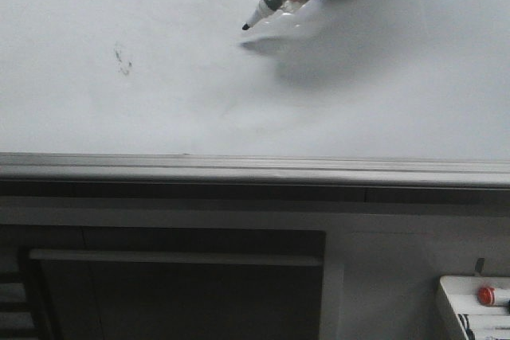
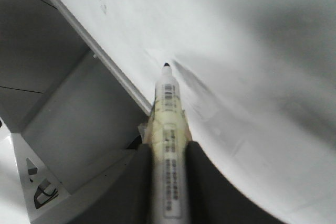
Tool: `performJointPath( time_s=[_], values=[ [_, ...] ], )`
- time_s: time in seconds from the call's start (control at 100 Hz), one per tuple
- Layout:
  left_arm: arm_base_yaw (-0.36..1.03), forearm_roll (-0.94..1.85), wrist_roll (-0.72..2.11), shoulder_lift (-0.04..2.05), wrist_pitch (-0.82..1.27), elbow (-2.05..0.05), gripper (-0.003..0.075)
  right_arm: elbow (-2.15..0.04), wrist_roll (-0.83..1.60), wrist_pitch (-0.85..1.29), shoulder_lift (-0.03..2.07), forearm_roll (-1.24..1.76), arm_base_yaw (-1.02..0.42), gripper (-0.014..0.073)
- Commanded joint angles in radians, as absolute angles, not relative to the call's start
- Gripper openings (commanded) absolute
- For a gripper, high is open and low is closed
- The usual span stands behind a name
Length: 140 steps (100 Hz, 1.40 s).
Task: Write number 2 on whiteboard
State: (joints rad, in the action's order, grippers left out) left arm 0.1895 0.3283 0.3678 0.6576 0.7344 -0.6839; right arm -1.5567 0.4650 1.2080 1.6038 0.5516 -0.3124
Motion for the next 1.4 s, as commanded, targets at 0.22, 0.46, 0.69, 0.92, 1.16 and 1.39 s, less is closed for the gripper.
performJointPath(
  time_s=[0.22,0.46,0.69,0.92,1.16,1.39],
  values=[
    [0.185,0.351,0.358,0.658,0.662,-0.709,0.0442,-1.589,0.469,1.201,1.554,0.500,-0.280,0.0036],
    [0.185,0.351,0.358,0.658,0.662,-0.709,0.0442,-1.518,0.469,1.200,1.557,0.522,-0.298,0.0036],
    [0.185,0.351,0.358,0.658,0.662,-0.709,0.0442,-1.491,0.469,1.111,1.558,0.527,-0.344,0.0036],
    [0.185,0.351,0.358,0.658,0.662,-0.709,0.0442,-1.491,0.469,1.111,1.591,0.529,-0.369,0.0036],
    [0.185,0.351,0.358,0.658,0.662,-0.709,0.0442,-1.491,0.467,1.144,1.586,0.502,-0.347,0.0036],
    [0.185,0.345,0.358,0.658,0.662,-0.709,0.0442,-1.476,0.461,1.212,1.516,0.450,-0.277,0.0036]
  ],
)
